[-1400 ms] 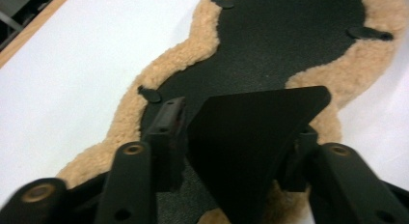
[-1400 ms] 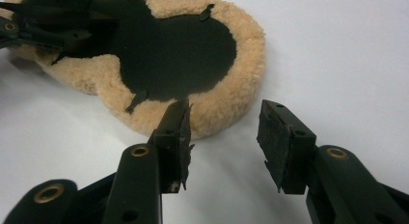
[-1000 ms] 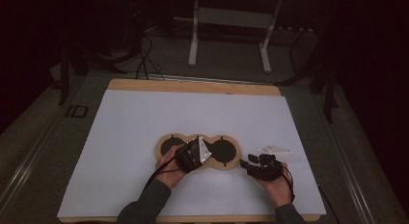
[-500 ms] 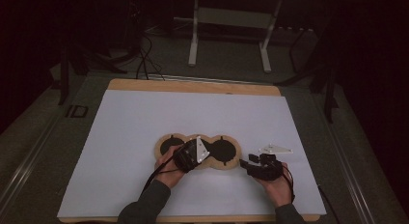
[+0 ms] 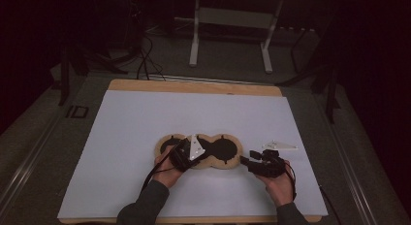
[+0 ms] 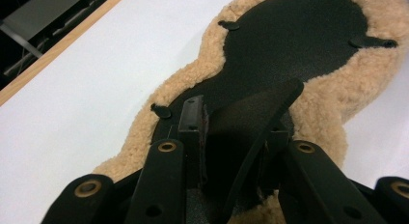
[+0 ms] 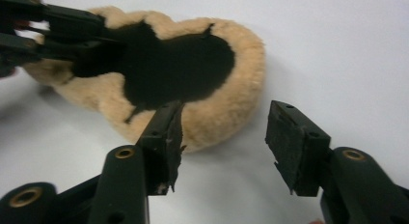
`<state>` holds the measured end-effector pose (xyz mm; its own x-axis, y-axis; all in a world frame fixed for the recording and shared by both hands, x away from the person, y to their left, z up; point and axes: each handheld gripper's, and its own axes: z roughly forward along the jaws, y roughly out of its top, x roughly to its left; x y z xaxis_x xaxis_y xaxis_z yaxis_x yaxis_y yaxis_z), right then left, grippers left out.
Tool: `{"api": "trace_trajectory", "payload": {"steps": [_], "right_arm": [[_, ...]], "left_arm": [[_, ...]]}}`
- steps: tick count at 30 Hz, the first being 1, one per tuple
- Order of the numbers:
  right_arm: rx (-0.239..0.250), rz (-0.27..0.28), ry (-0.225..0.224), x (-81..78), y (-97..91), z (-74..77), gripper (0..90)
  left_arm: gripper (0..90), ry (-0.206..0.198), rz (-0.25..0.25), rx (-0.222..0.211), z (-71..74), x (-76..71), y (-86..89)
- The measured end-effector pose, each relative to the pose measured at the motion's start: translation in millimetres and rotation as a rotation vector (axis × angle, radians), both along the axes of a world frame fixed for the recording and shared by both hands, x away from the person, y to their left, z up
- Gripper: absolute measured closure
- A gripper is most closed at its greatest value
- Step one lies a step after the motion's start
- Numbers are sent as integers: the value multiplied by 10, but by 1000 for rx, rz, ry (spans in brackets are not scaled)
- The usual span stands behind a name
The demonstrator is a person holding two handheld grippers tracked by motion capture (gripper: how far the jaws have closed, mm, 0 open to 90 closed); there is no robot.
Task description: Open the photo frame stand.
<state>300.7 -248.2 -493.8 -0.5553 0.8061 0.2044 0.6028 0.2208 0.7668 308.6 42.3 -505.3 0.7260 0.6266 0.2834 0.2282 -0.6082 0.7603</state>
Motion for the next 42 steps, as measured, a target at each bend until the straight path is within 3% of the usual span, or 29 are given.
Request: {"api": "trace_trajectory", "payload": {"steps": [1, 8, 15, 17, 23, 30, 32, 42], "right_arm": [[0, 11, 3, 10, 24, 31, 432], [29, 24, 45, 90, 72, 75, 365], [113, 27, 106, 248, 106, 98, 322], [117, 23, 119, 284, 117, 105, 309], [168, 50, 156, 357, 162, 149, 318], [203, 61, 197, 407, 204, 162, 316], [236, 73, 234, 434, 194, 161, 319], [254, 106, 268, 438, 253, 167, 343]], "left_arm": [[716, 4, 0, -25, 3, 3, 22], [716, 0, -12, -62, 16, -3, 90], [717, 0, -19, -100, 39, 3, 153], [718, -1, -18, -124, 48, 5, 181], [719, -9, -24, -186, 59, -14, 278], [716, -6, -23, -221, 61, -21, 323], [712, 1, -24, -241, 59, -22, 343], [691, 7, -30, -271, 54, -60, 406]]}}
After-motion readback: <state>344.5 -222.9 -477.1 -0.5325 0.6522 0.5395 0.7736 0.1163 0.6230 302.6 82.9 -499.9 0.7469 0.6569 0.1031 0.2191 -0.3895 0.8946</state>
